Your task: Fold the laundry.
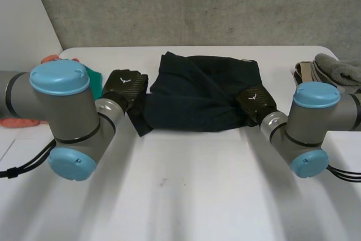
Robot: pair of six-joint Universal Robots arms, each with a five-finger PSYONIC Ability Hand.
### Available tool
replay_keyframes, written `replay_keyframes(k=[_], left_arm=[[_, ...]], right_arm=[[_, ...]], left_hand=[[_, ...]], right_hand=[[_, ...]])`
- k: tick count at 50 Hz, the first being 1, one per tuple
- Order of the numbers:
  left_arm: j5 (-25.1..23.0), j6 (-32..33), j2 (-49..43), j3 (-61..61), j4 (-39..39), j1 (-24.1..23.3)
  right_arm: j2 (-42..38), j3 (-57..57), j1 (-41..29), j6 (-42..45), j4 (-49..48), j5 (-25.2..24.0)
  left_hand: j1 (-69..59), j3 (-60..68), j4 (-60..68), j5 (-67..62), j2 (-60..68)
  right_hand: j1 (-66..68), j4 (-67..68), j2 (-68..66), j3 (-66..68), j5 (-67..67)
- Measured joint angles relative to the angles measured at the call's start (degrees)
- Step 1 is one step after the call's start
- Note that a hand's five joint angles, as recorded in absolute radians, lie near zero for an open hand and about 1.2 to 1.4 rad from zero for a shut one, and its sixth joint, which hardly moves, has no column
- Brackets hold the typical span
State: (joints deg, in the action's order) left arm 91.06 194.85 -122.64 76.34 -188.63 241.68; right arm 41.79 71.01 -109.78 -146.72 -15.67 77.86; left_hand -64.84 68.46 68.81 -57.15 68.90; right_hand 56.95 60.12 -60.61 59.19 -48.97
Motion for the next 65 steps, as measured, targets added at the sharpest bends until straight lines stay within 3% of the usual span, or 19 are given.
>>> replay_keyframes(k=[1,6,13,19,24,31,39,45,47,50,52,57,60,65], left_arm=[[0.0,0.0,0.0,-0.1,0.0,0.1],[0.0,0.0,0.6,-0.2,0.2,0.3],[-0.2,0.2,7.2,-0.3,4.1,0.7],[-0.5,1.4,18.1,-2.0,9.6,0.9],[-0.6,4.8,24.9,-5.3,13.6,1.3],[-0.3,10.6,27.1,-9.1,17.6,1.2],[-0.2,12.0,16.3,-10.8,18.1,0.8],[-0.4,12.4,5.9,-16.8,16.3,1.1],[-0.5,12.6,-0.9,-25.5,11.8,1.4],[-0.4,12.4,-3.3,-32.1,4.6,1.8],[-0.2,12.2,-3.9,-36.4,-3.5,2.3],[0.6,11.8,-2.2,-39.3,-18.1,2.9],[1.1,11.7,-0.5,-37.5,-21.3,2.9],[1.6,11.7,1.6,-31.0,-20.1,2.8]], right_arm=[[-0.2,-0.5,0.0,0.0,0.0,0.0],[2.2,-1.3,0.1,0.0,0.2,0.1],[16.2,1.5,0.7,-0.1,6.1,0.1],[31.3,-3.1,2.5,0.0,22.0,0.0],[37.7,-10.7,5.2,0.0,33.2,-0.6],[38.1,-17.2,6.8,-0.4,40.0,-1.5],[28.3,-17.6,6.4,-0.5,42.8,-1.5],[20.7,-20.4,5.8,-1.0,39.3,-0.1],[15.8,-24.9,4.6,-2.9,29.4,3.3],[14.4,-27.3,3.7,-5.5,17.5,6.5],[14.2,-28.5,2.9,-7.8,5.3,9.0],[15.0,-29.4,1.5,-10.4,-11.2,11.4],[15.1,-29.8,0.5,-10.9,-15.0,11.4],[14.0,-29.0,-0.4,-11.0,-13.6,9.7]], left_hand=[[0.0,0.0,0.0,0.0,0.0],[0.0,0.0,0.0,0.0,0.0],[0.0,0.0,0.0,0.0,0.0],[0.0,0.0,0.0,0.0,0.0],[0.0,0.0,0.0,0.0,0.0],[0.0,0.0,0.0,0.0,0.0],[0.0,0.0,0.0,0.0,0.0],[0.0,0.0,0.0,0.0,0.0],[0.0,0.1,0.0,0.0,0.0],[0.0,0.1,0.0,0.0,0.0],[0.0,0.1,0.0,0.0,0.0],[0.0,0.1,0.0,0.0,0.0],[0.0,0.1,0.0,0.0,0.0],[0.0,0.1,0.0,0.0,0.0]], right_hand=[[4.1,5.7,-5.6,5.6,-5.1],[4.2,8.4,-6.6,7.2,-5.5],[4.2,8.5,-6.6,7.7,-5.5],[5.2,8.5,-6.6,8.0,-6.2],[6.2,8.5,-6.6,8.9,-6.4],[6.2,8.5,-6.6,8.9,-6.4],[6.2,8.5,-6.6,8.9,-6.4],[6.2,8.5,-6.6,8.9,-6.4],[6.2,8.5,-6.6,8.9,-6.4],[6.6,8.5,-6.7,9.0,-6.4],[6.6,8.6,-6.7,9.0,-6.4],[6.6,8.6,-6.7,9.0,-6.4],[6.6,8.6,-6.7,9.0,-6.7],[6.6,8.6,-6.7,9.0,-7.6]])
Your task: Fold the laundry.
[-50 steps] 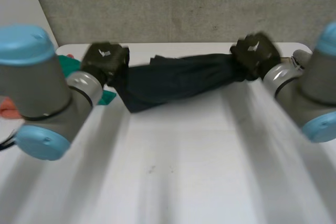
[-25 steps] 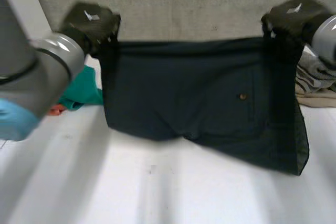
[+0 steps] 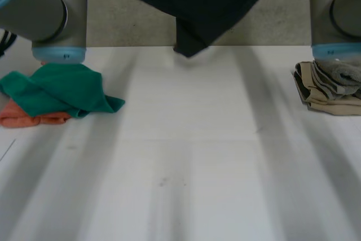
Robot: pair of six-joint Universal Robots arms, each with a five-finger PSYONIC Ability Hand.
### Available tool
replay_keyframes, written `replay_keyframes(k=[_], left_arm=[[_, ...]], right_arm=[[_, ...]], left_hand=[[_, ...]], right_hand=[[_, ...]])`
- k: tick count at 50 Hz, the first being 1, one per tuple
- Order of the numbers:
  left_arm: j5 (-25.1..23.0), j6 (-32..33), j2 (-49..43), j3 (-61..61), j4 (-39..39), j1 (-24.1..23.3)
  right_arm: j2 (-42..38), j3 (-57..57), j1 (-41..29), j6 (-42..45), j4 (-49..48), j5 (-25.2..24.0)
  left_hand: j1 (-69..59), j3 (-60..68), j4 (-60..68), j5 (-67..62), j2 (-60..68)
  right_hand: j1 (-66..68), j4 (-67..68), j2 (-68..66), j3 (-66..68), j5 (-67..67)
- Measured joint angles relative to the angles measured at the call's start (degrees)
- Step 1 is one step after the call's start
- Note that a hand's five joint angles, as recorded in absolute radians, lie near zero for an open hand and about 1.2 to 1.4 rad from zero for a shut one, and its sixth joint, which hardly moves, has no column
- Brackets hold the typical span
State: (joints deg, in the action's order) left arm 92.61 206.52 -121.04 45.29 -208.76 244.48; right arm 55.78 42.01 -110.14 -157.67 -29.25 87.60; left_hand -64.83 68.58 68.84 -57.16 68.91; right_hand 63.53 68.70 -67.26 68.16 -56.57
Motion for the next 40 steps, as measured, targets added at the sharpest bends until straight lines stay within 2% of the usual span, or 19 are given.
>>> replay_keyframes(k=[13,19,22,34,40], left_arm=[[4.6,0.2,2.3,29.7,6.1,-2.2],[7.0,0.2,1.9,38.7,14.0,-5.4],[7.6,0.1,3.1,42.1,19.3,-6.5],[7.8,1.0,17.5,53.2,38.3,-9.1],[6.9,3.7,22.9,57.5,51.4,-15.2]], right_arm=[[-9.5,13.1,-0.1,1.5,8.7,-6.1],[-11.6,21.0,-0.5,6.9,13.1,-6.4],[-9.8,24.9,-0.6,10.0,16.0,-6.2],[7.7,43.6,-0.2,19.8,34.1,-5.8],[17.9,54.0,0.0,27.2,47.8,-5.8]], left_hand=[[0.0,0.0,0.0,0.0,0.0],[0.0,0.0,0.0,0.0,0.0],[0.0,0.0,0.0,0.0,0.0],[0.0,0.0,0.0,0.0,0.0],[0.0,0.0,0.0,0.0,0.0]], right_hand=[[0.0,0.1,0.0,0.0,-0.6],[0.0,0.1,0.0,0.0,-0.6],[0.0,0.1,0.0,0.0,-0.6],[0.0,0.1,0.0,0.0,-0.6],[0.0,0.1,0.0,0.0,-0.6]])
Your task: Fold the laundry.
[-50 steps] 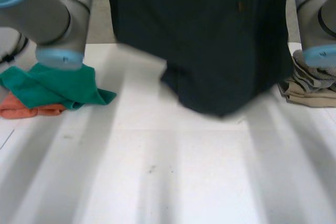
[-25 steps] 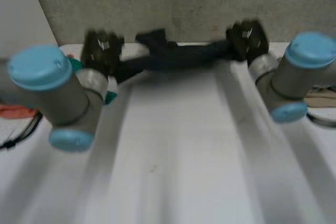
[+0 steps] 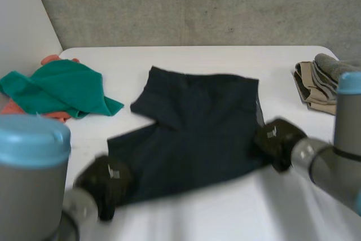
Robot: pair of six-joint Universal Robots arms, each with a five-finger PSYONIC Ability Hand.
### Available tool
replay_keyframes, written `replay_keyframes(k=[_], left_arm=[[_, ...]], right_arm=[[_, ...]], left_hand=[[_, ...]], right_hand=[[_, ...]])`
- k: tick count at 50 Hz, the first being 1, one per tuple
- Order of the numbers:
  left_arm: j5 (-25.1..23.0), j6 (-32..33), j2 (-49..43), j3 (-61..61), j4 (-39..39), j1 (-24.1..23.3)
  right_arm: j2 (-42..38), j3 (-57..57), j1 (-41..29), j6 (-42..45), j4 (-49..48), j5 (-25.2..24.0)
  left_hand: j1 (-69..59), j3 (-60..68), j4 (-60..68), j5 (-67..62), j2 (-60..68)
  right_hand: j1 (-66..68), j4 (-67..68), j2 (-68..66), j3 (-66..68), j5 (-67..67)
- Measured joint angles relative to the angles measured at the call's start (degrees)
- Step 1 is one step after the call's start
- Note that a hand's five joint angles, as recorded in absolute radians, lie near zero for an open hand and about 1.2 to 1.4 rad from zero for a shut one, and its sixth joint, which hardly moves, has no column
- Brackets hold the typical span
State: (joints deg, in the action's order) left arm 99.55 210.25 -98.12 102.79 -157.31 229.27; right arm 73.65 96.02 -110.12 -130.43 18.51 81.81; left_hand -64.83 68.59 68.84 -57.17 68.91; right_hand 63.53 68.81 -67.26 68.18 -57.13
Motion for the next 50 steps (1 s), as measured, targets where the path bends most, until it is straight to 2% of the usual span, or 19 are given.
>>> replay_keyframes(k=[5,9,16,18,21,27,33,34,36,38,39,40,42,46,50], left_arm=[[-1.3,3.5,2.4,1.7,9.4,-7.2],[-1.9,5.4,2.0,0.0,9.2,-8.6],[-2.0,9.0,-8.0,-12.3,-5.4,-1.4],[-2.0,10.7,-13.8,-19.7,-12.8,2.4],[-2.1,12.3,-21.5,-29.5,-21.3,5.6],[-2.3,13.2,-34.2,-45.0,-33.0,8.6],[-3.4,13.2,-45.1,-56.8,-39.5,9.8],[-3.7,13.1,-46.4,-58.2,-39.9,9.8],[-4.3,13.0,-49.3,-60.8,-40.6,9.6],[-4.6,13.0,-51.3,-62.5,-40.8,9.3],[-4.7,12.9,-51.8,-62.7,-40.9,9.1],[-4.7,12.8,-52.3,-62.9,-40.8,8.8],[-4.5,12.6,-52.5,-62.2,-40.7,8.3],[-3.6,11.7,-49.9,-57.9,-40.3,7.6],[-2.3,9.4,-43.0,-48.7,-40.3,7.3]], right_arm=[[6.4,7.4,0.4,7.9,9.9,-0.5],[8.2,8.9,0.7,9.7,10.8,-1.2],[3.6,2.6,1.0,2.3,0.5,-1.7],[-0.6,-1.8,0.8,-1.6,-4.6,-1.2],[-5.5,-7.4,0.5,-4.8,-10.2,0.3],[-13.7,-17.1,0.2,-6.5,-20.3,3.8],[-22.1,-25.1,0.0,-6.2,-30.1,5.4],[-23.5,-26.2,0.0,-6.1,-31.5,5.5],[-26.8,-28.7,-0.1,-5.9,-34.6,5.7],[-29.1,-30.4,-0.1,-6.0,-36.9,5.8],[-29.8,-30.9,-0.1,-6.1,-37.6,5.8],[-30.3,-31.2,-0.1,-6.3,-38.2,5.8],[-30.4,-31.0,-0.1,-7.0,-38.9,5.9],[-27.0,-27.7,0.2,-10.3,-37.6,5.9],[-19.9,-21.6,1.3,-16.2,-31.6,5.1]], left_hand=[[0.0,0.0,0.0,0.0,0.0],[0.0,0.0,0.0,0.0,0.0],[0.0,0.0,0.0,-0.3,0.0],[0.0,0.0,0.0,-0.3,0.0],[0.0,0.0,0.0,-0.3,0.0],[0.0,0.0,0.1,-0.3,0.0],[0.0,0.0,0.2,-0.3,0.0],[1.6,-2.7,-2.1,1.6,-2.8],[13.3,-13.0,-13.1,12.2,-13.2],[40.5,-38.4,-39.0,37.6,-39.0],[45.0,-43.7,-44.5,43.0,-44.4],[45.0,-43.7,-44.5,43.0,-44.4],[52.9,-55.5,-56.2,54.2,-56.1],[52.9,-56.2,-57.1,54.3,-57.0],[52.9,-56.2,-57.1,54.3,-57.0]], right_hand=[[0.0,0.0,0.0,0.0,-0.1],[0.0,0.0,0.0,0.0,0.0],[0.0,0.0,0.0,0.0,0.0],[0.0,0.0,0.0,0.0,-0.2],[0.0,0.0,0.0,0.0,-0.4],[0.0,0.0,0.0,0.0,-0.4],[0.0,0.0,0.0,0.0,-0.4],[-4.9,-5.7,5.6,-5.7,4.2],[-24.5,-25.0,25.8,-25.2,25.2],[-42.9,-42.9,45.1,-43.0,43.6],[-47.4,-49.9,50.4,-49.7,49.8],[-49.5,-53.1,53.1,-52.8,52.3],[-50.2,-56.4,55.2,-55.9,54.4],[-50.2,-56.5,55.2,-55.9,54.4],[-50.2,-56.5,55.2,-55.9,54.4]])
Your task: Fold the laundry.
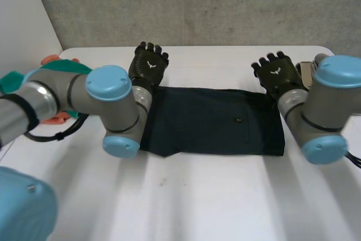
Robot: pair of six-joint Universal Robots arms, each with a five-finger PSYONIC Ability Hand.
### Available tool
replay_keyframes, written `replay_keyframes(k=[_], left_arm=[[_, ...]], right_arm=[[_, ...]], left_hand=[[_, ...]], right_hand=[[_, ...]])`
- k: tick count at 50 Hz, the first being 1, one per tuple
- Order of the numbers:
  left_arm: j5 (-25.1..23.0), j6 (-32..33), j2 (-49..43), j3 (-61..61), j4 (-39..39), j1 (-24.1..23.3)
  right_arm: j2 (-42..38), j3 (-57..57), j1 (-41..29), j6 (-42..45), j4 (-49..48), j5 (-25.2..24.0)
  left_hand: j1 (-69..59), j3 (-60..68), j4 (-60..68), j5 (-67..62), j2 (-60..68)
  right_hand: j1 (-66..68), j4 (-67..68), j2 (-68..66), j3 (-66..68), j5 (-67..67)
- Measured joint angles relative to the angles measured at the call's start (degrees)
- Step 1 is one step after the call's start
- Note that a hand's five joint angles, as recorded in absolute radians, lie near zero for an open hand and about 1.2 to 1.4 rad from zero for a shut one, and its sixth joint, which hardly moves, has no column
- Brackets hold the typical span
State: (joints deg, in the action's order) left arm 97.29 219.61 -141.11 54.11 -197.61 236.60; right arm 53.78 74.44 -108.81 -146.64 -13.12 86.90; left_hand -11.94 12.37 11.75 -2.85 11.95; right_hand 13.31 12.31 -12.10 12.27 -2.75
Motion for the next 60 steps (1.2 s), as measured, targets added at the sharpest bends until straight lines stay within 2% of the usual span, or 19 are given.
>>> replay_keyframes(k=[6,10,11,12,13,15,17,22,26,32,36,40,42,44,45,47,51,55,60], left_arm=[[0.5,-6.0,10.7,14.2,-0.6,-0.2],[0.4,-8.8,14.6,19.3,-0.8,-0.4],[0.4,-9.4,15.4,20.4,-0.8,-0.5],[0.4,-9.5,15.6,20.6,-0.8,-0.5],[0.4,-9.9,16.0,21.3,-0.8,-0.7],[0.4,-10.1,16.2,21.6,-0.8,-1.0],[0.4,-10.1,16.2,21.8,-0.8,-1.2],[0.7,-10.0,16.7,21.9,-0.6,-1.4],[0.7,-9.9,18.5,22.5,-0.2,-1.3],[0.7,-10.0,21.7,24.5,-0.2,-1.1],[0.8,-10.1,23.5,26.0,-0.2,-1.1],[0.9,-10.6,24.7,27.2,-0.2,-1.1],[0.9,-10.8,25.0,27.5,-0.2,-1.0],[0.9,-11.4,25.7,28.3,-0.2,-1.0],[0.9,-11.6,25.9,28.5,-0.2,-1.0],[0.9,-12.2,26.5,29.1,-0.3,-1.0],[0.9,-13.7,27.6,29.6,-0.4,-0.8],[0.8,-15.3,28.2,29.3,-0.6,-0.3],[0.6,-18.4,28.3,26.1,-0.8,0.4]], right_arm=[[7.1,8.1,2.1,-9.7,14.6,-4.4],[7.5,11.8,3.5,-12.1,16.1,-7.2],[7.0,12.9,3.9,-12.3,14.7,-7.7],[6.9,13.0,4.0,-12.3,14.4,-7.8],[6.0,13.9,4.3,-12.3,12.0,-8.0],[5.0,14.4,4.5,-11.9,9.7,-7.6],[4.3,14.7,4.7,-11.1,7.5,-6.5],[5.0,16.2,5.9,-6.6,5.2,-3.0],[11.0,19.6,8.6,4.1,4.8,-0.6],[16.9,21.1,9.3,18.0,4.5,0.0],[17.4,17.7,2.1,23.4,3.2,-1.2],[13.6,14.2,-6.6,24.7,1.0,-4.5],[12.4,13.6,-8.4,24.9,0.5,-5.6],[7.6,12.1,-14.7,26.2,-1.0,-11.0],[6.8,11.9,-15.7,26.5,-1.2,-12.1],[4.1,11.6,-19.0,28.3,-1.8,-16.3],[1.9,11.7,-22.1,30.4,-2.4,-21.1],[3.2,12.1,-22.2,26.8,-2.5,-21.2],[12.0,13.8,-16.5,5.4,-2.5,-18.8]], left_hand=[[0.0,0.0,0.0,0.0,0.0],[0.0,0.0,0.0,0.0,0.0],[0.0,0.0,0.0,0.0,0.0],[0.0,0.0,0.0,0.0,0.0],[0.0,0.0,0.0,0.0,0.0],[0.0,0.0,0.0,0.0,0.0],[0.0,0.0,0.0,0.0,0.0],[0.0,0.0,0.0,0.0,0.0],[0.0,0.0,0.0,0.0,0.0],[0.0,0.0,0.0,0.0,0.0],[0.0,0.0,0.0,0.0,0.0],[0.0,0.0,0.0,0.0,0.0],[0.0,0.0,0.0,0.0,0.0],[0.0,0.0,0.0,0.0,0.0],[0.0,0.0,0.0,0.0,0.0],[0.0,0.0,0.0,0.0,0.0],[0.0,0.0,0.0,0.0,0.0],[0.0,0.0,0.0,0.0,0.0],[0.0,0.0,0.0,0.0,0.0]], right_hand=[[0.0,0.0,0.0,0.0,0.0],[3.0,4.1,-4.5,4.1,-4.0],[12.4,12.7,-13.0,12.8,-12.7],[14.4,15.7,-16.0,15.7,-14.6],[29.5,31.3,-33.5,31.4,-31.2],[40.3,48.0,-49.0,48.1,-46.7],[44.5,54.6,-53.9,54.3,-51.4],[44.8,56.2,-54.1,55.0,-51.6],[46.8,56.2,-54.5,55.0,-52.7],[49.4,56.3,-54.9,55.4,-54.2],[50.3,56.3,-54.9,55.8,-54.2],[50.3,56.3,-55.0,56.1,-54.7],[50.3,56.3,-55.1,56.1,-54.9],[50.2,56.3,-55.4,56.1,-55.2],[48.2,53.6,-52.7,53.4,-52.5],[28.8,33.3,-31.8,33.2,-33.3],[4.1,6.0,-5.1,5.7,-4.8],[0.2,0.0,0.0,-0.1,0.0],[0.2,-0.1,0.0,-0.1,0.0]])
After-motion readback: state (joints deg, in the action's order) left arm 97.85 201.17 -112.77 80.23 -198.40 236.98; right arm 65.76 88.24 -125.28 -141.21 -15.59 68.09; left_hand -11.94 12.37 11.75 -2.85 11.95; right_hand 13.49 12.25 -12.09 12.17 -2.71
